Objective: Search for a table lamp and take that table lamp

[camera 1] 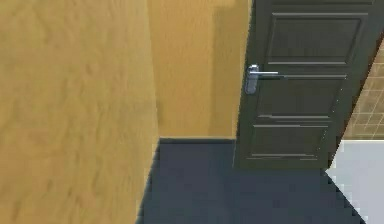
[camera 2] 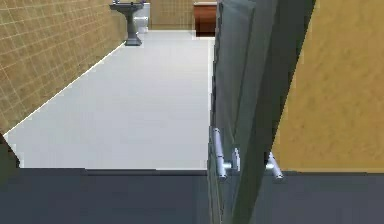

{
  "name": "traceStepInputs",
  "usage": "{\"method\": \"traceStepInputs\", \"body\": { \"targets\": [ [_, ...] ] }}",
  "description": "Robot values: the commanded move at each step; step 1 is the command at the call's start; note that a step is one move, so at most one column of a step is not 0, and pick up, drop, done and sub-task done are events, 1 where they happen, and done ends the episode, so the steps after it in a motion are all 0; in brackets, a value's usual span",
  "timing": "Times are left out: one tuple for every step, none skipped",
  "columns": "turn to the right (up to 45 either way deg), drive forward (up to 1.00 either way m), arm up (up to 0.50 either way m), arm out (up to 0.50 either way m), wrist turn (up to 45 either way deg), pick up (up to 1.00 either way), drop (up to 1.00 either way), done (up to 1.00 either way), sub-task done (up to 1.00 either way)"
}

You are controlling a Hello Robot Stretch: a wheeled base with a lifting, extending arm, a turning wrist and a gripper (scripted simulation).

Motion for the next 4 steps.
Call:
{"method": "traceStepInputs", "body": {
  "targets": [
    [45.0, 0.00, 0.00, 0.00, 0.0, 0.00, 0.00, 0.00, 0.00],
    [0.0, 0.20, 0.00, 0.00, 0.0, 0.00, 0.00, 0.00, 0.00],
    [30.0, 0.00, 0.00, 0.00, 0.0, 0.00, 0.00, 0.00, 0.00],
    [0.0, 1.00, 0.00, 0.00, 0.0, 0.00, 0.00, 0.00, 0.00]
  ]
}}
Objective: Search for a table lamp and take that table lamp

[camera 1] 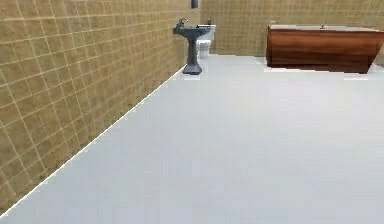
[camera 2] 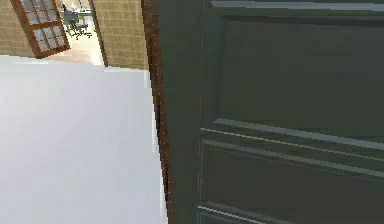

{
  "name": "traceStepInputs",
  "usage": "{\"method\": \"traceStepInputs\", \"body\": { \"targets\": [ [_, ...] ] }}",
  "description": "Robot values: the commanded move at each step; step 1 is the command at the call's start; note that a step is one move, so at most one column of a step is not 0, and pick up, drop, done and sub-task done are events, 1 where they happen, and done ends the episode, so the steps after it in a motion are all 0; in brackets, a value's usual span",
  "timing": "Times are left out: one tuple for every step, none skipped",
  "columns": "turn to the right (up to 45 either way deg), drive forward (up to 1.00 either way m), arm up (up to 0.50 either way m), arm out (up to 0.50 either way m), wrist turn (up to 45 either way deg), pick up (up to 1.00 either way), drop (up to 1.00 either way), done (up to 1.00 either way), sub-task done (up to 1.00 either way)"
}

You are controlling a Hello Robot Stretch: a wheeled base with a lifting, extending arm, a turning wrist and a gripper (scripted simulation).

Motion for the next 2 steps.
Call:
{"method": "traceStepInputs", "body": {
  "targets": [
    [3.0, 0.00, 0.00, 0.00, 0.0, 0.00, 0.00, 0.00, 0.00],
    [0.0, 0.35, 0.00, 0.00, 0.0, 0.00, 0.00, 0.00, 0.00]
  ]
}}
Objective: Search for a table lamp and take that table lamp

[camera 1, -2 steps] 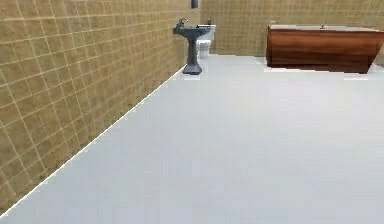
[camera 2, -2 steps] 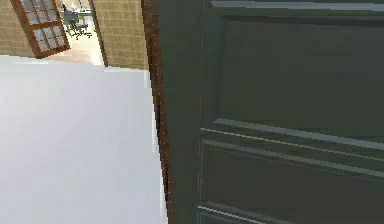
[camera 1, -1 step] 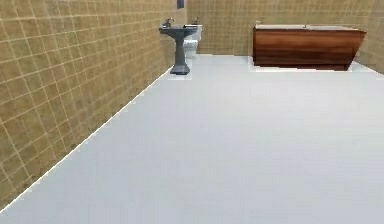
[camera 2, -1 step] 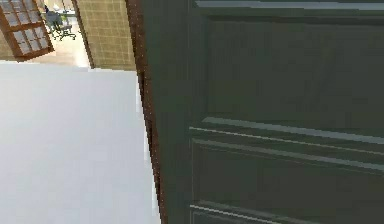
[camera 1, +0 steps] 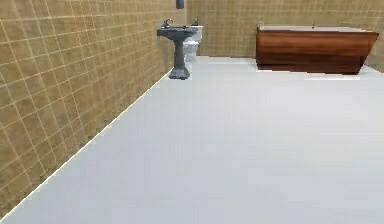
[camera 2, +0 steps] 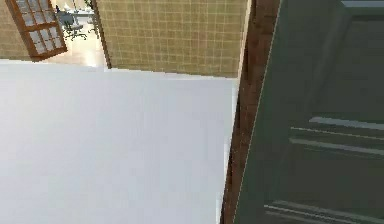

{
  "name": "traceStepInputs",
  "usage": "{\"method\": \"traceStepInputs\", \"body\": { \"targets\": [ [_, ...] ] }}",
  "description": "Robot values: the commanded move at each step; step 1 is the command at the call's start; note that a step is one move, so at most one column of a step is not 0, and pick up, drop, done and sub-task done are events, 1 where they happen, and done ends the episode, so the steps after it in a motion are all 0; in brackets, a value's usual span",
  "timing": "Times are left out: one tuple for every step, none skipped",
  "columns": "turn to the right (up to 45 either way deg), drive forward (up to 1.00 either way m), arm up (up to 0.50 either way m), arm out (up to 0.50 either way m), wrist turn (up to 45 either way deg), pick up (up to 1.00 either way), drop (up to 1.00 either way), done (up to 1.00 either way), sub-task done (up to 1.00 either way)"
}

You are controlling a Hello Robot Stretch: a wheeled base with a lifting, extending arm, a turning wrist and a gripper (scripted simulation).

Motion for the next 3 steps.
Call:
{"method": "traceStepInputs", "body": {
  "targets": [
    [45.0, 0.00, 0.00, 0.00, 0.0, 0.00, 0.00, 0.00, 0.00],
    [9.0, 0.00, 0.00, 0.00, 0.0, 0.00, 0.00, 0.00, 0.00],
    [3.0, 0.00, 0.00, 0.00, 0.0, 0.00, 0.00, 0.00, 0.00]
  ]
}}
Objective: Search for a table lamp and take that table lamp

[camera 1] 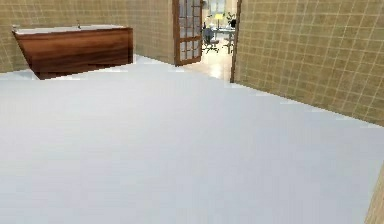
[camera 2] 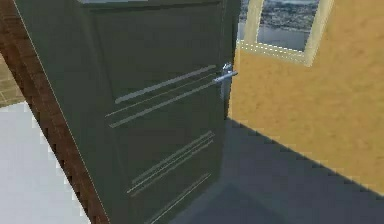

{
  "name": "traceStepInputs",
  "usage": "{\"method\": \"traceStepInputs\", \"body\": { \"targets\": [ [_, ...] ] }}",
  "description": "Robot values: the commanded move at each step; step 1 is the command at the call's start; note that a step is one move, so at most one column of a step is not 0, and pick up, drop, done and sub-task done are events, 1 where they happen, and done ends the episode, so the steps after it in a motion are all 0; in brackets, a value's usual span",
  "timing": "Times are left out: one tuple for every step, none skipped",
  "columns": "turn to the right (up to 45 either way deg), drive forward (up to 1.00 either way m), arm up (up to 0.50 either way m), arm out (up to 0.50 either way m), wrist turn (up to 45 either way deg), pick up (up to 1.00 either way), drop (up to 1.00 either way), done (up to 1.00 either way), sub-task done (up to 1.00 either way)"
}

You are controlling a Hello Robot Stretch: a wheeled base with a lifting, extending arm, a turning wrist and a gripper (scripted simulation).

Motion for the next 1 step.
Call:
{"method": "traceStepInputs", "body": {
  "targets": [
    [0.0, 0.70, 0.00, 0.00, 0.0, 0.00, 0.00, 0.00, 0.00]
  ]
}}
